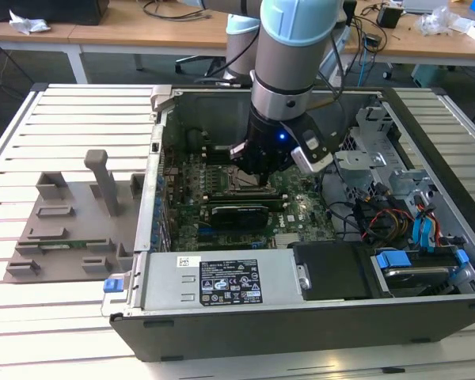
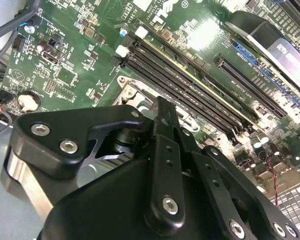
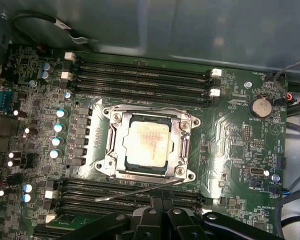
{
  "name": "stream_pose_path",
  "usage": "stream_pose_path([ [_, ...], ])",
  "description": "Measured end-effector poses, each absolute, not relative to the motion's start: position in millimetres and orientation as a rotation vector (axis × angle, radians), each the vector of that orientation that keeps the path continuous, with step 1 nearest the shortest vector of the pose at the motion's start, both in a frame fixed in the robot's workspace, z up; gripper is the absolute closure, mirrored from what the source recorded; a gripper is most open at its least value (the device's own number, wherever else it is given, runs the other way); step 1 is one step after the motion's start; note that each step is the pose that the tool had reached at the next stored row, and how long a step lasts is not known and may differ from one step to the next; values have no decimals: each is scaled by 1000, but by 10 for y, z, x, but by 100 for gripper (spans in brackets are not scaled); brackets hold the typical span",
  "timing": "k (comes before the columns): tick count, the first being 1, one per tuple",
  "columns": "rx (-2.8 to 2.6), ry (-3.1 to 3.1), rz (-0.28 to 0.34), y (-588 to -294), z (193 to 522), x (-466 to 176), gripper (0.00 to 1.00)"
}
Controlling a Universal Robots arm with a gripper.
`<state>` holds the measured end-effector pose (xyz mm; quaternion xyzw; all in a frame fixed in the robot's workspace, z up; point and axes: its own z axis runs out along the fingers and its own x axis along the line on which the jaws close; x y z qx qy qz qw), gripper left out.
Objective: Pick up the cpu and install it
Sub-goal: 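Install the second cpu locking lever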
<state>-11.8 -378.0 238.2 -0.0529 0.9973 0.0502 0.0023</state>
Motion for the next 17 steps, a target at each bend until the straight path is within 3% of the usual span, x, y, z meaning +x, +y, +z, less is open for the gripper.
stream_pose_path([
  [17,-166,3128,163,-3779,2226,-146,89],
])
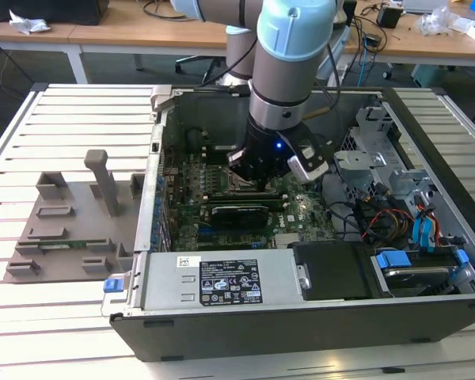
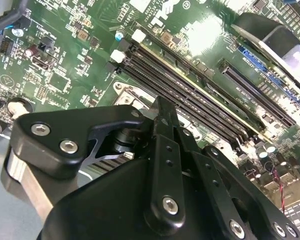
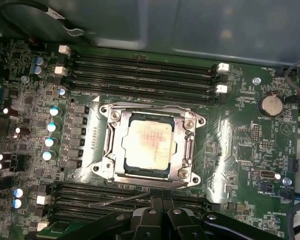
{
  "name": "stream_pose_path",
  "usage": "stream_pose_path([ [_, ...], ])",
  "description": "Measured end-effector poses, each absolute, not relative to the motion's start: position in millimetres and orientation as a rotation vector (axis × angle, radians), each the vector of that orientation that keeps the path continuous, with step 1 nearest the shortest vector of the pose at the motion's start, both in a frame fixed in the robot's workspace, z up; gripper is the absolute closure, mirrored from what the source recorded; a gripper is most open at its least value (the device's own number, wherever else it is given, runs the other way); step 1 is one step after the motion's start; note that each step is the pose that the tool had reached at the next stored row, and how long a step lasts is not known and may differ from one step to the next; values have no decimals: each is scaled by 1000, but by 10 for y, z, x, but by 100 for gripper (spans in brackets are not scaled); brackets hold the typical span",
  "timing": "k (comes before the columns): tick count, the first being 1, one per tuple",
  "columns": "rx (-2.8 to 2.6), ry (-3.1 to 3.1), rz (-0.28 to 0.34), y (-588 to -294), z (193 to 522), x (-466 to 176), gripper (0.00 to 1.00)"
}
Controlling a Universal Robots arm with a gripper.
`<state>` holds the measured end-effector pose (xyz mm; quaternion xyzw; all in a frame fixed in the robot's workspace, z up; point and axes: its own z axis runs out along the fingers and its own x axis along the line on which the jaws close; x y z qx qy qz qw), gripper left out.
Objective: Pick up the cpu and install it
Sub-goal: 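Install the second cpu locking lever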
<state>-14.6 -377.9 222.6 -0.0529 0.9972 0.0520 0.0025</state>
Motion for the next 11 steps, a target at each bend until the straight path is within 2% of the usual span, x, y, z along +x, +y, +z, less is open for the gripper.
stream_pose_path([
  [11,-166,3127,176,-3779,2132,-322,89],
])
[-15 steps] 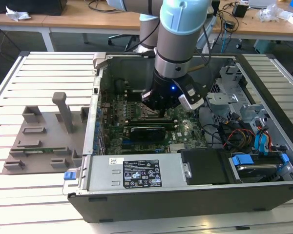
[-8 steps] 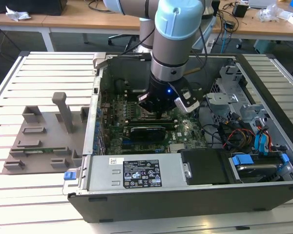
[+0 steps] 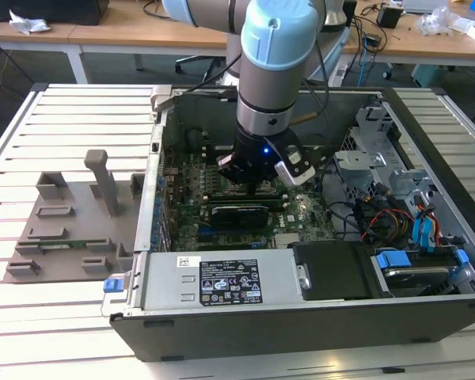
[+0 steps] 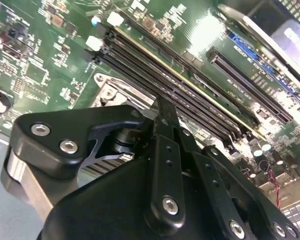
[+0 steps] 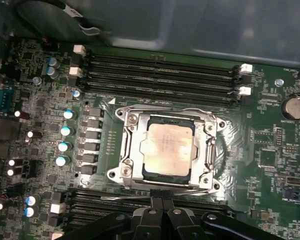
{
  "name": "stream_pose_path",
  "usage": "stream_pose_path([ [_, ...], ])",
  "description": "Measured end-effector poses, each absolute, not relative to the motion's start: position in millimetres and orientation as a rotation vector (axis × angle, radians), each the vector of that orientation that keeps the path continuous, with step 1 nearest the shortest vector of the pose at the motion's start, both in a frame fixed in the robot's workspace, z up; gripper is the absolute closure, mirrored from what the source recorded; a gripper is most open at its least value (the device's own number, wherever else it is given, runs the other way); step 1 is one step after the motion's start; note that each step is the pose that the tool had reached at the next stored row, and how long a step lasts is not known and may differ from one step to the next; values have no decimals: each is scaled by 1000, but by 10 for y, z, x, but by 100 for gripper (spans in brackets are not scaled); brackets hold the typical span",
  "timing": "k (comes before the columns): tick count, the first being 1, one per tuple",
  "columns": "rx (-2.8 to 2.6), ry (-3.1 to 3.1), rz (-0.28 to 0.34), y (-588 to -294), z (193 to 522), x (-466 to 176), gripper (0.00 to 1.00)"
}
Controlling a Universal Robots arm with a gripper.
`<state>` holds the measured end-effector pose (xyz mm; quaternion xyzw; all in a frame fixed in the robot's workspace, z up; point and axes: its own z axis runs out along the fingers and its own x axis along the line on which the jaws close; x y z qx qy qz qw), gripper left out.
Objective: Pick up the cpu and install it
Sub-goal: 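Install the second cpu locking lever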
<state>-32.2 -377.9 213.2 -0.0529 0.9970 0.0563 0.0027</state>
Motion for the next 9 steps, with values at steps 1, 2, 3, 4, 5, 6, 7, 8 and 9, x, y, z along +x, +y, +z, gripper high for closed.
stream_pose_path([
  [1,-166,3127,176,-3779,2131,-333,89],
  [2,-166,3127,176,-3780,2129,-348,89],
  [3,-166,3127,176,-3780,2128,-355,89],
  [4,-166,3127,176,-3780,2126,-368,89],
  [5,-166,3127,176,-3780,2125,-375,89],
  [6,-166,3127,176,-3780,2124,-383,89],
  [7,-166,3127,176,-3779,2123,-390,89],
  [8,-166,3127,176,-3779,2122,-397,89],
  [9,-166,3127,176,-3780,2121,-403,89],
])
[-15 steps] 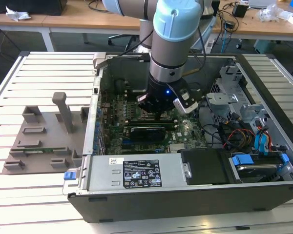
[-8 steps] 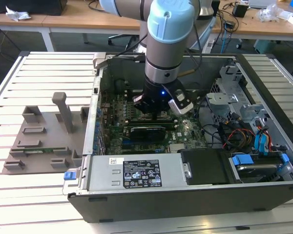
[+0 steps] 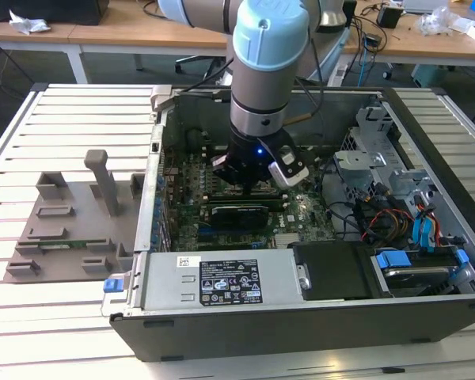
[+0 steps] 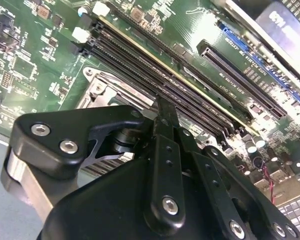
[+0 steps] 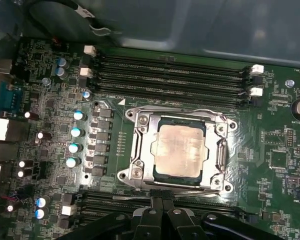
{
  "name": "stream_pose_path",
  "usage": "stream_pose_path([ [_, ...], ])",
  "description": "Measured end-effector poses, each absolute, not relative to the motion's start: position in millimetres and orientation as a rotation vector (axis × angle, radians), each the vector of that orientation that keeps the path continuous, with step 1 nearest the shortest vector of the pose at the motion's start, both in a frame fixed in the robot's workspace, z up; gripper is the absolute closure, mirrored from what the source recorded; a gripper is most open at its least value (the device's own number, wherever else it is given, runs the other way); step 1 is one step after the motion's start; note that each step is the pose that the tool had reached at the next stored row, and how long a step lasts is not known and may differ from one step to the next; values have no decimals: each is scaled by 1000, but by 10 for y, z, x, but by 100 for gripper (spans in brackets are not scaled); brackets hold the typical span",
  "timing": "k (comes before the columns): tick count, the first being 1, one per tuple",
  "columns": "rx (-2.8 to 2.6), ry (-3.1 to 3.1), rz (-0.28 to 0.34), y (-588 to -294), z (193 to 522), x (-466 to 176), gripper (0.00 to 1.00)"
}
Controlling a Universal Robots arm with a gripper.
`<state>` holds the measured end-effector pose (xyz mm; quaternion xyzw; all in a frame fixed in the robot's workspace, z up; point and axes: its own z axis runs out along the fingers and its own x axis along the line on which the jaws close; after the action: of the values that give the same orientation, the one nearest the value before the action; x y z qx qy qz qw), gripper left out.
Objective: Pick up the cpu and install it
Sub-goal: 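Install the second cpu locking lever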
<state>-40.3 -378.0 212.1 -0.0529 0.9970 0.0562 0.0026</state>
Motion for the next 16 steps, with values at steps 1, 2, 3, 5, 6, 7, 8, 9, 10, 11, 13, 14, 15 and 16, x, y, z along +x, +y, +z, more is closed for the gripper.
stream_pose_path([
  [1,-166,3127,176,-3780,2119,-410,89],
  [2,-166,3127,176,-3781,2116,-419,89],
  [3,-166,3127,176,-3781,2113,-426,89],
  [5,-166,3127,176,-3780,2105,-453,89],
  [6,-166,3127,177,-3779,2098,-520,89],
  [7,-166,3127,177,-3778,2093,-595,89],
  [8,-166,3127,179,-3777,2085,-671,89],
  [9,-166,3127,179,-3768,2082,-695,89],
  [10,-167,3127,179,-3728,2072,-706,89],
  [11,-167,3127,179,-3712,2070,-707,89],
  [13,-168,3126,180,-3677,2060,-708,89],
  [14,-169,3127,180,-3665,2057,-709,89],
  [15,-170,3126,180,-3659,2052,-710,89],
  [16,-170,3127,180,-3660,2050,-710,89],
])
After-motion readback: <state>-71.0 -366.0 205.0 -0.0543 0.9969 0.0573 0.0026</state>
